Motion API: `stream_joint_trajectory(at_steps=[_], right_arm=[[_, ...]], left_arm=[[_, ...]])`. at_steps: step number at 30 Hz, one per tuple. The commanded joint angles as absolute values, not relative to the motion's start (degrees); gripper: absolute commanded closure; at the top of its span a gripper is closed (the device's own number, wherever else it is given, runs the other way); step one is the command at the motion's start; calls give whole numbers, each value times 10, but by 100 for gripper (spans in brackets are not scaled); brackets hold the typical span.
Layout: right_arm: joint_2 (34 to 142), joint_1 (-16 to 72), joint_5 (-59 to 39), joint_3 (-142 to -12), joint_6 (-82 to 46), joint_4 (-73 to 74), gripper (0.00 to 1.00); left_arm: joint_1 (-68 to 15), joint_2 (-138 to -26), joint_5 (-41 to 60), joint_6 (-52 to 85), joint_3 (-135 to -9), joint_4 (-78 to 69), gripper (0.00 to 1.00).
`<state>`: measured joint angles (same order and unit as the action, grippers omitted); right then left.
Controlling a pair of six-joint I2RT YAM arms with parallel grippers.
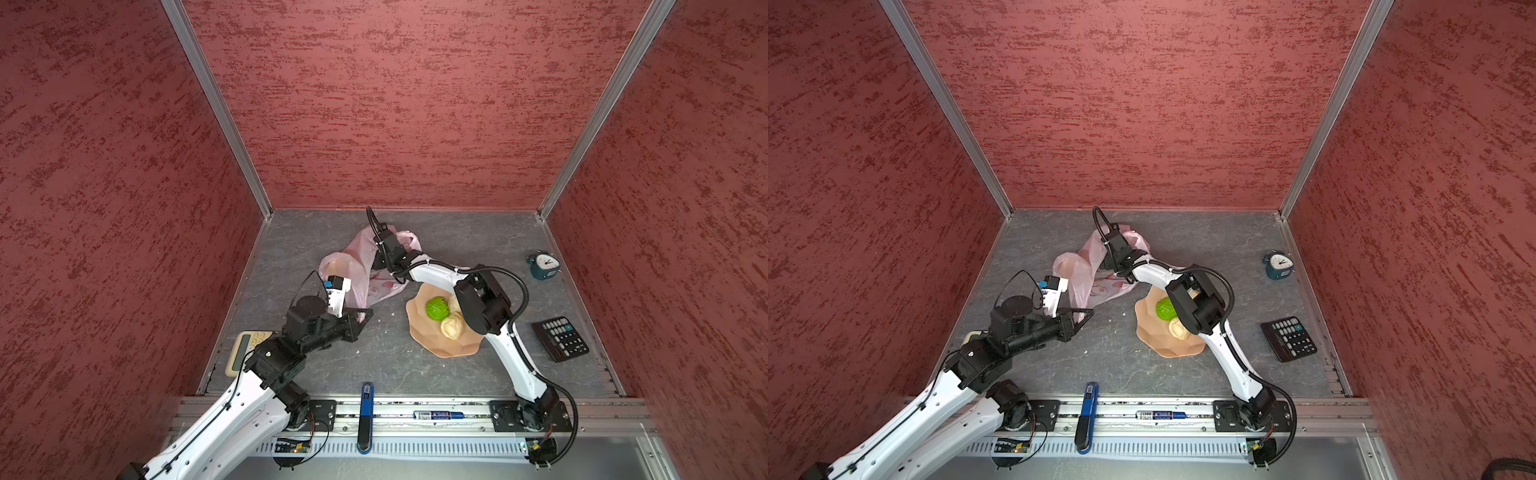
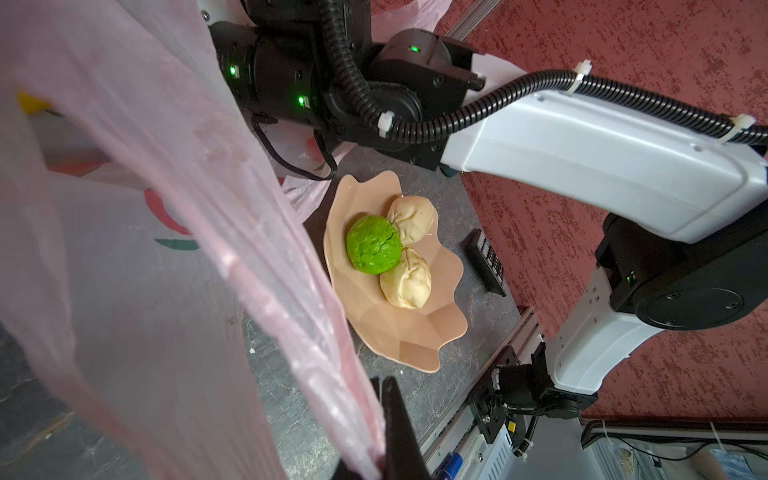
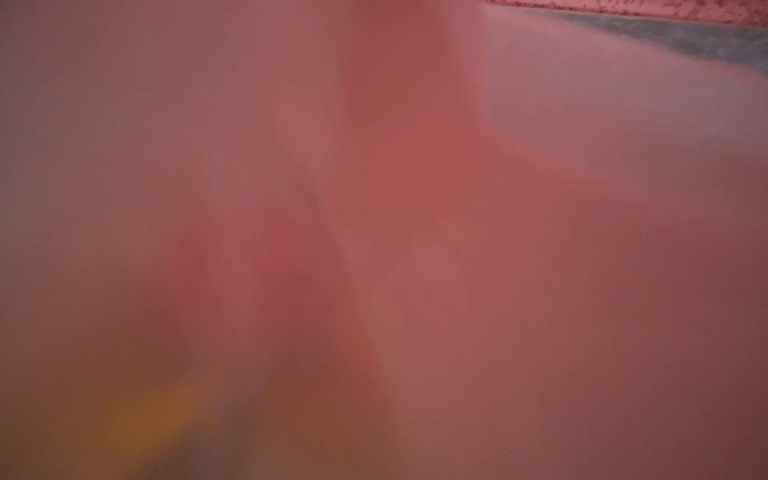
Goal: Take the fake fruits out of the plastic bag
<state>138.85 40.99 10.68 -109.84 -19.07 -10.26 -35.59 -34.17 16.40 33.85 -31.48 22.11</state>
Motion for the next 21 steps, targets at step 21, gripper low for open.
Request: stream_joint_trajectory(at_steps=[21], right_arm=[[1546, 397, 112, -1369, -267, -224, 11]], left_arm=[[-405, -322, 128, 350, -303, 197, 93]])
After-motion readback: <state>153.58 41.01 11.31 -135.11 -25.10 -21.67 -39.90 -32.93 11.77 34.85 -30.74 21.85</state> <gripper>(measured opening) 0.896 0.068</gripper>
